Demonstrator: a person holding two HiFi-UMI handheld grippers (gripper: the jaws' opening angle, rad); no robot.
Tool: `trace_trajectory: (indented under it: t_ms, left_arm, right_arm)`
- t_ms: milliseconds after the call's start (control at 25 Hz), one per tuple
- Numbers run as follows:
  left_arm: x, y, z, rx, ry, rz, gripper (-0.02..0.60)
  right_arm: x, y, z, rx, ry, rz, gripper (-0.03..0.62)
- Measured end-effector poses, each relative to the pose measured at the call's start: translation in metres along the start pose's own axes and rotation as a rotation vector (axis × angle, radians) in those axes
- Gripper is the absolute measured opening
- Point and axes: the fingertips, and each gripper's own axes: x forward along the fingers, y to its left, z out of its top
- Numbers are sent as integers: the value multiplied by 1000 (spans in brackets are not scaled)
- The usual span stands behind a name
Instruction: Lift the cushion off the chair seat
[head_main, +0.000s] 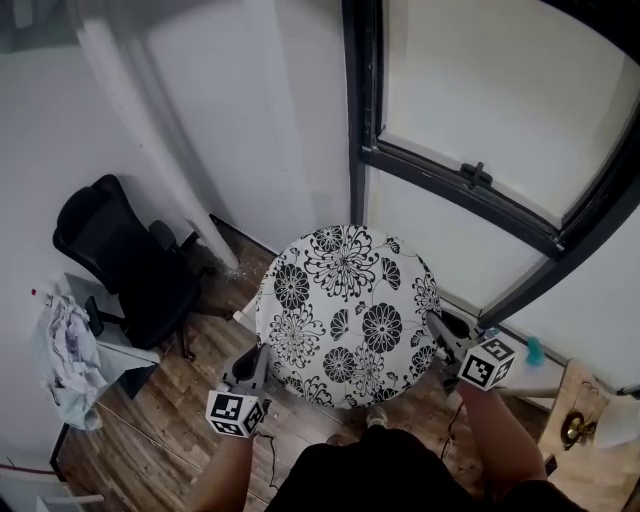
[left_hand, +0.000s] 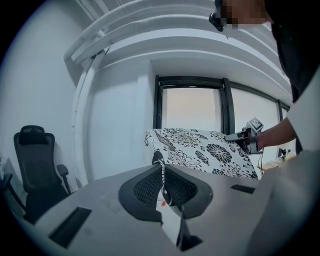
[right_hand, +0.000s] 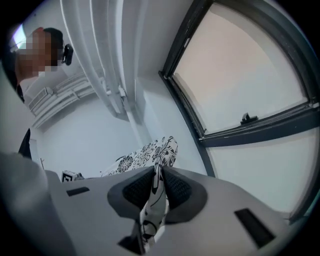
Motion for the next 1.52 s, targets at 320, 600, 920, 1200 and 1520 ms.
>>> trace_trajectory:
  t_ms: [320, 600, 920, 1200, 1520]
  left_arm:
    - [5, 8, -2, 35, -79, 21, 18]
    - [14, 14, -20, 45, -105, 18, 18]
    - [6, 8, -11, 66, -171, 38, 18]
    - [4, 5, -6, 93, -215, 33, 18]
    - [4, 6, -4, 106, -227, 40, 18]
  right_arm:
    - [5, -8, -16, -30, -51, 20, 57]
    - [19, -26, -37, -74, -74, 6, 57]
    - [8, -15, -22, -97, -154, 30, 54]
    - [3, -13, -19, -136, -214, 23, 43]
    - [7, -14, -27, -172, -198, 20, 43]
